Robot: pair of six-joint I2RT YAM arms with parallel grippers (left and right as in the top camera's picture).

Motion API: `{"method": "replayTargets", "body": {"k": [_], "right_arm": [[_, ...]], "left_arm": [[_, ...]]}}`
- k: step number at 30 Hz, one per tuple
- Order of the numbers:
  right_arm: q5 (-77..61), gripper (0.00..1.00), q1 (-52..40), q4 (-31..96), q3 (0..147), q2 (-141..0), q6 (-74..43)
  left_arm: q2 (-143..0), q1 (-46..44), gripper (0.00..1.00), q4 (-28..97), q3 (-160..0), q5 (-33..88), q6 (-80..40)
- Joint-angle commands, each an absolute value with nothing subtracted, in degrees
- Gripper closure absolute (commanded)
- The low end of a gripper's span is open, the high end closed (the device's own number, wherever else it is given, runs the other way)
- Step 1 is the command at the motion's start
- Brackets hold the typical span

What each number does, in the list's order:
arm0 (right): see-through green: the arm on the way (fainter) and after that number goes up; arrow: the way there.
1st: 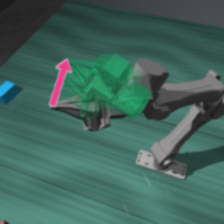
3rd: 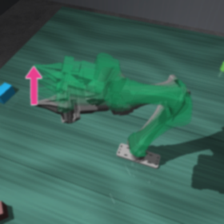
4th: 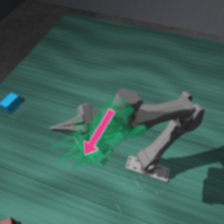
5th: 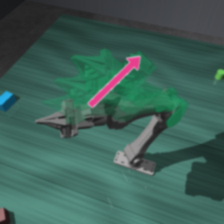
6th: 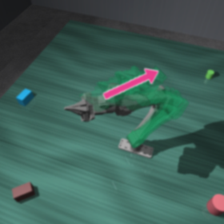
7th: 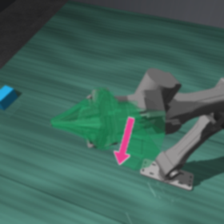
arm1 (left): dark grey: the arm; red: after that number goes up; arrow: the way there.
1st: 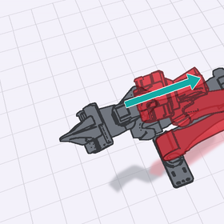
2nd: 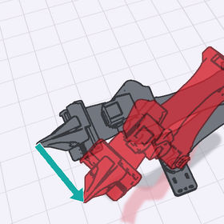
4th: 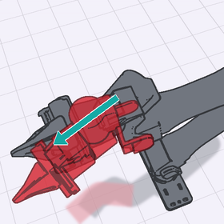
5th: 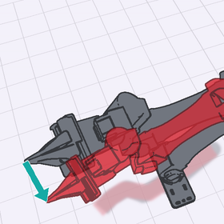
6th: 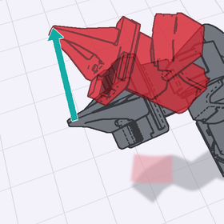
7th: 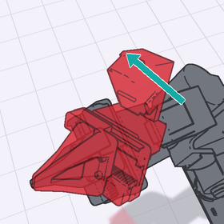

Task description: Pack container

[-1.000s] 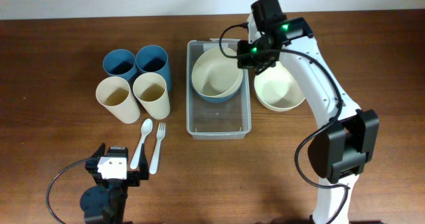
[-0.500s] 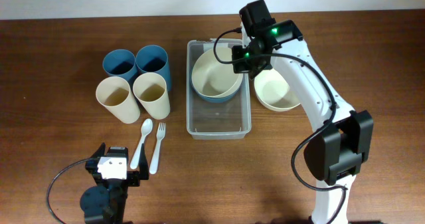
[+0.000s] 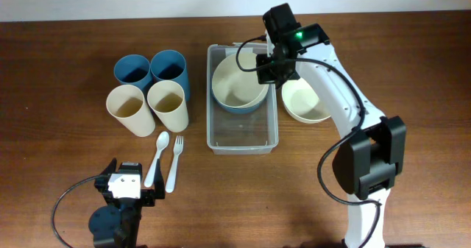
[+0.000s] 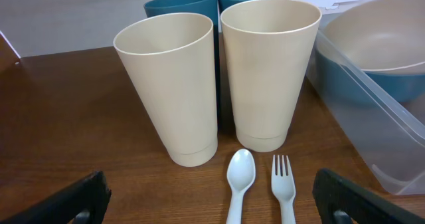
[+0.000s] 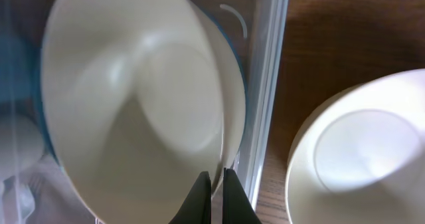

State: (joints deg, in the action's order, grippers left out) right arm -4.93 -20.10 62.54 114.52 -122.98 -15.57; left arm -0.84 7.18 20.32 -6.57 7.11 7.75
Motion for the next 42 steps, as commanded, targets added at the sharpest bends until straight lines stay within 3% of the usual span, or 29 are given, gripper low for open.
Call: {"method": "replayTargets", "body": {"k": [1, 34, 37, 38, 40, 42], "right_arm": [[-3.81, 0.96, -20.23, 62.35, 114.26, -123.50, -15.22], [-2.42, 0.96, -19.07, 64.75, 115.96, -122.34, -15.25], [-2.50, 0.86, -16.82, 66.43, 118.43, -119.13, -15.49], [-2.46, 0.67, -15.55, 67.33, 119.20, -117.86, -15.49], [-2.46, 0.53, -12.95, 68.71, 119.70, -116.14, -15.51], [-2.04, 0.48, -10.13, 70.06, 119.70, -115.42, -16.58]], "left_arm": [[-0.36, 6.96, 0.00, 20.23, -6.24, 7.73, 8.49], [-0.36, 6.96, 0.00, 20.25, -6.24, 7.73, 8.49], [-0.36, 6.96, 0.00, 20.25, -6.24, 7.73, 8.47], [-0.36, 6.96, 0.00, 20.25, -6.24, 7.73, 8.49], [-0.36, 6.96, 0.01, 20.25, -6.24, 7.73, 8.47], [-0.36, 6.96, 0.00, 20.25, -6.24, 7.73, 8.49]]}}
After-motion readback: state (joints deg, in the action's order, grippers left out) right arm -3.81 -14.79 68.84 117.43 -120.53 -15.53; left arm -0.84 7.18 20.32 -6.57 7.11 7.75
